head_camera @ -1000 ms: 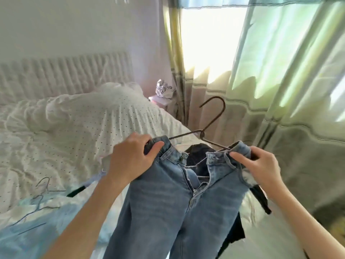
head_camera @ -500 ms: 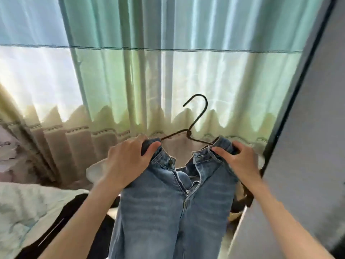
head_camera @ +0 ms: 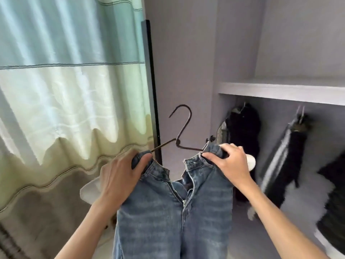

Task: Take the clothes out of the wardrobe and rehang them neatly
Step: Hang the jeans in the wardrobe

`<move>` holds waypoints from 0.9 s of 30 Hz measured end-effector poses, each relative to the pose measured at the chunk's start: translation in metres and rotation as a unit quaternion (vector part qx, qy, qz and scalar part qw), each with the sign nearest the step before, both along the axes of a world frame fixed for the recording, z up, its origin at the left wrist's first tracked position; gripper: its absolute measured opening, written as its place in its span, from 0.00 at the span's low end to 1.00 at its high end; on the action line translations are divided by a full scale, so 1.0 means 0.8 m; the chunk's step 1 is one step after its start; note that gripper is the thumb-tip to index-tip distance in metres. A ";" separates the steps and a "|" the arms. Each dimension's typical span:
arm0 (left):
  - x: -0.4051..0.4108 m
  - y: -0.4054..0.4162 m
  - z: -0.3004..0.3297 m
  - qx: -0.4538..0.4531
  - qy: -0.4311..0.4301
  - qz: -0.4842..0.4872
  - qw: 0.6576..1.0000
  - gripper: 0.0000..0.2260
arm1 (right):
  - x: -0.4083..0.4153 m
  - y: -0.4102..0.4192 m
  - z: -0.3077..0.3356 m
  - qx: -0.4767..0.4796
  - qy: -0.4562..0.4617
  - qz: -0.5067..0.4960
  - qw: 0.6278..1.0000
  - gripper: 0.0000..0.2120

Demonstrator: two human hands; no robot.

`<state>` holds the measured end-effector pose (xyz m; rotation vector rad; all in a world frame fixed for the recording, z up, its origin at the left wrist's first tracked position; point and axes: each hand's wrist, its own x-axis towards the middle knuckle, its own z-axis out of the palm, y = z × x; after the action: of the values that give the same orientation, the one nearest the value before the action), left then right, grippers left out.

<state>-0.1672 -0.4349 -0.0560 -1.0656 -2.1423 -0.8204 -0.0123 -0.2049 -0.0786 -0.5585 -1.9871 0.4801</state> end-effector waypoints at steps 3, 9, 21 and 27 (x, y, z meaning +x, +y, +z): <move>0.012 0.055 -0.008 -0.009 0.003 -0.053 0.999 0.20 | 0.043 0.028 -0.009 -0.002 -0.013 -0.058 0.998 0.29; 0.017 0.157 -0.053 -0.022 -0.050 -0.149 0.987 0.21 | 0.092 0.076 -0.042 0.011 -0.039 -0.167 0.985 0.23; 0.005 0.366 -0.084 -0.031 -0.218 -0.202 0.954 0.10 | 0.128 0.217 -0.026 -0.140 -0.197 -0.172 0.955 0.26; -0.002 0.452 -0.096 -0.070 -0.211 -0.235 0.946 0.12 | 0.174 0.275 -0.013 -0.248 -0.295 -0.016 0.923 0.18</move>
<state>-0.1687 -0.0733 -0.1325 -1.6376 -2.3498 -1.2208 0.1269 0.0154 -0.0888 -1.1586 -2.4232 0.8852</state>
